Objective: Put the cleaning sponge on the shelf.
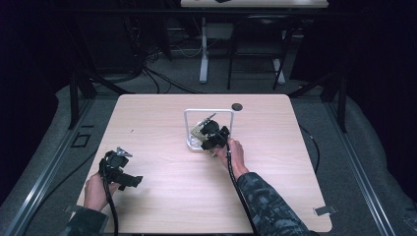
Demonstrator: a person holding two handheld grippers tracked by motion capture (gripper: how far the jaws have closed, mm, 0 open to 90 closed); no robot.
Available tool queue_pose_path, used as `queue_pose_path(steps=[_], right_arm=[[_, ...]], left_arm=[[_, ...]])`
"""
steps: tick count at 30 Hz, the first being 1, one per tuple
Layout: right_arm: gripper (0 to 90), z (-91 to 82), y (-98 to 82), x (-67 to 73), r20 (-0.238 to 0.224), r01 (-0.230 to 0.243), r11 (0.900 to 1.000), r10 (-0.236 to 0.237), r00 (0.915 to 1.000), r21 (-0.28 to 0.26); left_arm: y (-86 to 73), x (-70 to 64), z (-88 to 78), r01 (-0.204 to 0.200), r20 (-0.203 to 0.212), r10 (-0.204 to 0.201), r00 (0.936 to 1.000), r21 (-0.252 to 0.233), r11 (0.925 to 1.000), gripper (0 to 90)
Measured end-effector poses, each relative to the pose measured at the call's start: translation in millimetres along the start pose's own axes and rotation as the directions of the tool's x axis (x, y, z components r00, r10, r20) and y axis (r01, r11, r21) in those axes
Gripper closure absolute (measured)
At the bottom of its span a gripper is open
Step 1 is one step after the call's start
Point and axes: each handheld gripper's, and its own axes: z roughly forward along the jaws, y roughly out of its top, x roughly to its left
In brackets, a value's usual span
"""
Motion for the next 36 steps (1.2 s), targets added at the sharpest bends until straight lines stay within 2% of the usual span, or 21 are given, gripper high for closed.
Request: queue_pose_path(steps=[8, 10, 11, 16, 21, 23, 29, 31, 32, 36], right_arm=[[24.2, 10.2, 0.0, 2.7, 0.032, 0.001, 1.0, -0.002, 0.9995, 0.016], [21.4, 10.8, 0.4, 4.3, 0.025, -0.014, 1.0, 0.014, 0.9996, 0.017], [20.2, 11.2, 0.7, 4.1, 0.031, 0.002, 1.0, -0.002, 0.9995, 0.016], [16.1, 9.9, 0.5, 3.1, 0.021, 0.004, 1.0, -0.004, 0.9998, 0.004], [13.9, -0.3, 2.5, 6.1, -0.01, 0.007, 0.999, -0.007, 0.9999, -0.037], [14.0, -6.0, 3.1, 6.7, -0.015, 0.028, 0.998, -0.029, 0.9995, -0.05], [13.9, -26.0, 0.6, 4.7, -0.078, 0.015, 0.997, -0.021, 0.9967, -0.077], [13.4, -32.8, -0.6, 3.8, -0.095, 0.012, 0.996, -0.02, 0.9953, -0.083], [12.4, -38.7, -1.9, 3.9, -0.118, 0.023, 0.996, -0.033, 0.9925, -0.081], [10.4, -46.5, -5.1, 6.4, -0.145, 0.043, 0.997, -0.052, 0.9881, -0.066]], left_arm=[[0.1, -0.7, 0.3, -0.002, -0.001, 0.002, 1.0, -0.002, 1.0, 1.0], [0.2, -0.9, 0.3, -0.003, 0.001, 0.003, 1.0, 0.001, 1.0, 1.2], [0.3, -1.2, 0.4, -0.005, 0.002, 0.005, 1.0, 0.002, 1.0, 1.8], [0.4, -1.8, 0.7, -0.008, 0.006, 0.008, 0.9999, 0.006, 0.9999, 2.7], [0.4, -1.2, 0.2, -0.005, 0.007, 0.005, 1.0, 0.001, 1.0, 2.6], [0.4, -1.2, 0.4, -0.005, 0.009, 0.005, 0.9999, 0.001, 1.0, 2.6], [0.4, -1.8, 0.4, -0.006, 0.011, 0.006, 0.9999, 0.001, 1.0, 2.4], [0.7, -2.1, 0.2, -0.008, 0.011, 0.008, 0.9999, 0.001, 1.0, 2.4], [0.7, -2.4, 0.3, -0.007, 0.01, 0.007, 0.9999, 0.0, 1.0, 2.4], [1.0, -2.3, 0.2, -0.007, 0.014, 0.007, 0.9999, -0.003, 1.0, 2.4]])
